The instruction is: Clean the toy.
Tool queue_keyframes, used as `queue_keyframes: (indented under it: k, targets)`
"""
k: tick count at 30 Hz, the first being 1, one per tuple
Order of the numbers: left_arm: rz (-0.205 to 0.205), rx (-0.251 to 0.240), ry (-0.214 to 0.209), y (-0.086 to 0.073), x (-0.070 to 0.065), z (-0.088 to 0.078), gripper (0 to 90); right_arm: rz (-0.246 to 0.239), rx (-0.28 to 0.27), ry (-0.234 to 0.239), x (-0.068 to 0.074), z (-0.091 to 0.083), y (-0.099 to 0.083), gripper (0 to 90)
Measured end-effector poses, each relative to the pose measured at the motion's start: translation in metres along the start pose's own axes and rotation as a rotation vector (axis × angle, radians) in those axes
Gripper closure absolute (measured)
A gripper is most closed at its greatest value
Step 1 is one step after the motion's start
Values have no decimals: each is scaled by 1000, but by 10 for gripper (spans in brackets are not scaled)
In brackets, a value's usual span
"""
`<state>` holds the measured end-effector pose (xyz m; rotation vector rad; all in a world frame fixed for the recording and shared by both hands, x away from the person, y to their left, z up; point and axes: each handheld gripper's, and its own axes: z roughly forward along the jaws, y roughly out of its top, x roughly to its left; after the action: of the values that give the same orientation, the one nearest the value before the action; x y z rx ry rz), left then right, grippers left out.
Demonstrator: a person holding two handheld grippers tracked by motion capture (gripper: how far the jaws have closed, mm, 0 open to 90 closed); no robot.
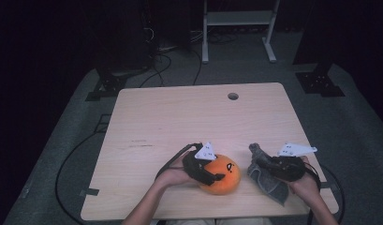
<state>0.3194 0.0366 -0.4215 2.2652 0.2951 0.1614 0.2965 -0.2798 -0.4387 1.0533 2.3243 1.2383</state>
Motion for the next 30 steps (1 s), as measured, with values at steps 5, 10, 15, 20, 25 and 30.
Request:
queue_keyframes:
  k: [5,10,15,20,25,30]
  targets:
    - [-19,-45,9,-3,-1,-6,411,29,43,-22,-9,8,-9,506]
    - [-35,-88,4,-4,0,-13,451,39,1,-21,-11,5,-8,450]
    - [-29,-106,45,1,2,-21,462,42,-35,-16,-11,2,-6,440]
    - [-33,-93,161,9,19,-23,454,46,-54,-8,-10,1,-3,430]
    - [-69,-114,259,13,37,-16,438,45,-57,-4,-9,2,-1,412]
    - [-105,-103,273,11,48,-5,411,43,-59,3,-9,4,0,409]
